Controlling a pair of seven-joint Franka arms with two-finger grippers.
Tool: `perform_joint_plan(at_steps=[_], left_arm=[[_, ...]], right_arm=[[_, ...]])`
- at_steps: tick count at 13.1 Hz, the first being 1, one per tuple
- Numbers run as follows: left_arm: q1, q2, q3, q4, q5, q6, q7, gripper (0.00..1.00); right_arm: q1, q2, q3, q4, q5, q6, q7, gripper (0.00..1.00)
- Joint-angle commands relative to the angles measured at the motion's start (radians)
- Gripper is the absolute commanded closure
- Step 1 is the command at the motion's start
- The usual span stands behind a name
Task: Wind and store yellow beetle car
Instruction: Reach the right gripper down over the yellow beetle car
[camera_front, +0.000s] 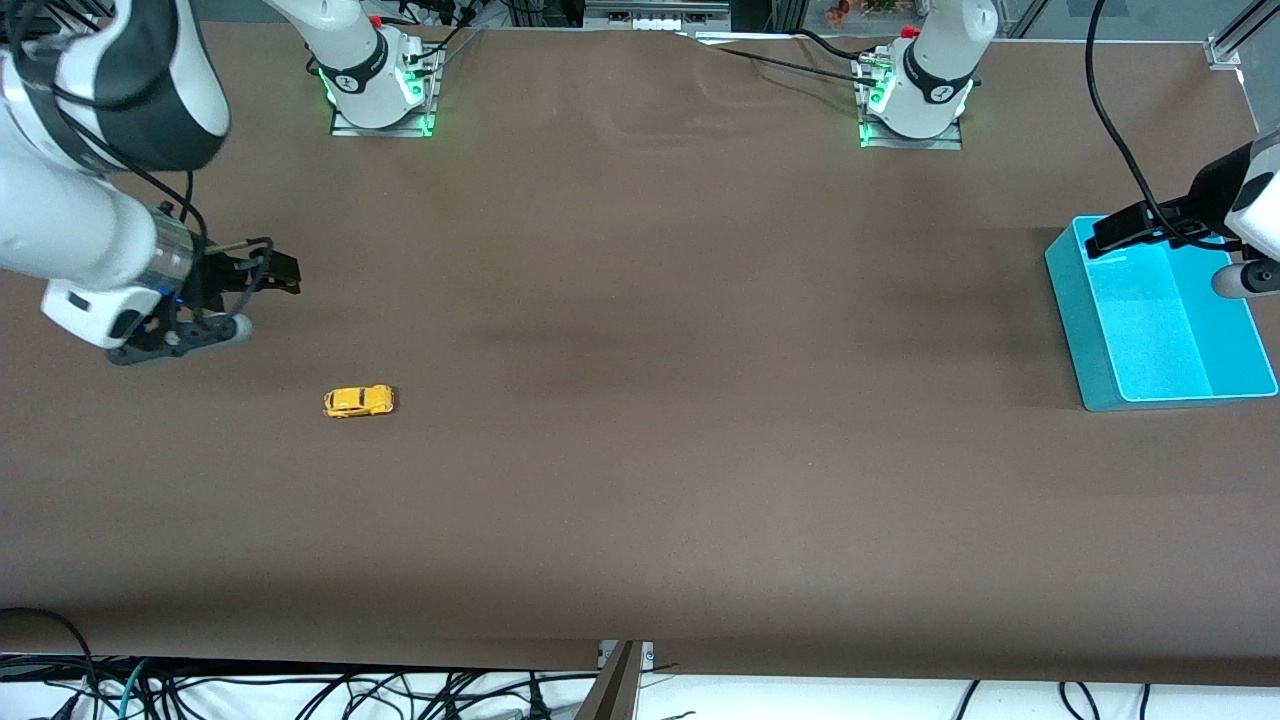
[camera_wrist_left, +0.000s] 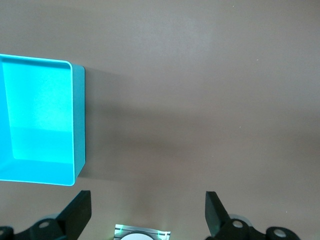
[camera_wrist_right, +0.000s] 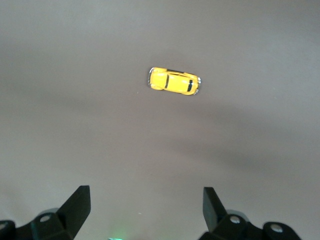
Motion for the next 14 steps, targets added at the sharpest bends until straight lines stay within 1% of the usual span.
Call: perform_joint_plan(at_steps=[1,4,9,10,14], left_arm=[[0.010,0.002,-0.003,0.010,-0.016,-0.012,0.019,0.00],[0.010,0.002,-0.004,0.012,-0.014,-0.012,0.020,0.00],[0.013,-0.018,-0.003,0.021,-0.011,-0.028,0.020,0.00],[0.029,-0.020,-0.004,0.022,-0.011,-0.028,0.020,0.00],[0.030,-0.010,-0.007,0.022,-0.008,-0.015,0.020,0.00]], right_arm=[[-0.002,0.060,-0.003,0.009,-0.018,0.014,-0.185,0.01],[-0.005,0.138,-0.005,-0.005,-0.032,0.089,-0.424,0.01],[-0.041,0.241,-0.009,-0.102,-0.024,0.413,-0.910,0.01],[-0.041,0.245,-0.011,-0.128,-0.024,0.465,-0.966,0.01],[-0.039,0.278,-0.009,-0.224,-0.026,0.680,-1.132,0.01]])
